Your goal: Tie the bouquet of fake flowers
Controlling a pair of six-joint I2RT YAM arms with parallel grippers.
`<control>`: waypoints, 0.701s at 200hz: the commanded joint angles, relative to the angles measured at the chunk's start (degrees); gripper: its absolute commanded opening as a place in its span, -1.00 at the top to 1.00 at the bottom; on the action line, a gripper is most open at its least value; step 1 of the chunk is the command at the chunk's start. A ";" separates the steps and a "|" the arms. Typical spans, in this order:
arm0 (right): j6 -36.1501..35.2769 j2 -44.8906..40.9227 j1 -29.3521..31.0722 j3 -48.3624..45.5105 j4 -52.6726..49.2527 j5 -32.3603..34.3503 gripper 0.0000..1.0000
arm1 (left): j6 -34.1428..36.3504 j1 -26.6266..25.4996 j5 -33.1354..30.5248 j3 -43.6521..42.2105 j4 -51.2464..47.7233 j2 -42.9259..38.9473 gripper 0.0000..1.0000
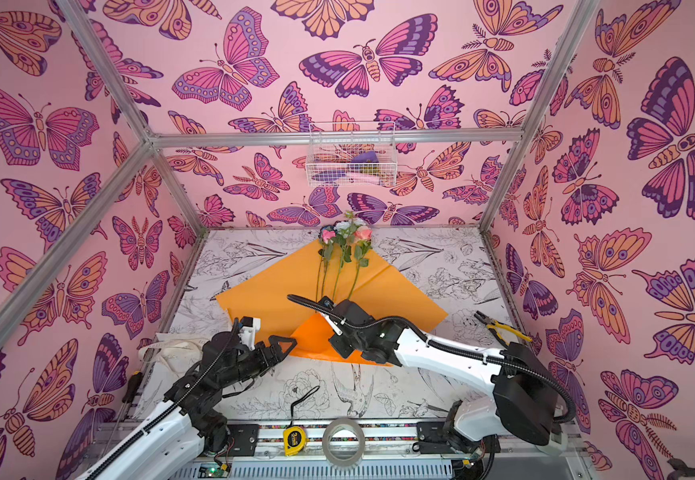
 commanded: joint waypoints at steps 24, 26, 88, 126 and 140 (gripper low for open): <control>-7.82 5.42 -0.79 7.45 -8.28 -8.08 1.00 | 1.18 0.37 -13.15 6.58 -19.06 -3.73 -0.76; -7.97 5.70 -0.81 7.80 -8.58 -8.10 1.00 | 1.34 0.44 -13.85 7.03 -20.20 -3.66 -0.75; -8.72 7.94 -1.25 10.50 -11.88 -9.07 1.00 | 10.08 6.24 -19.71 19.77 -33.68 3.97 -0.67; -8.08 7.84 -1.22 10.12 -11.18 -9.53 1.00 | 14.51 14.18 -12.05 21.88 -23.86 11.77 -0.52; -7.93 7.58 -1.25 10.15 -10.99 -9.63 1.00 | 15.30 17.35 -6.92 22.34 -19.57 16.20 -0.43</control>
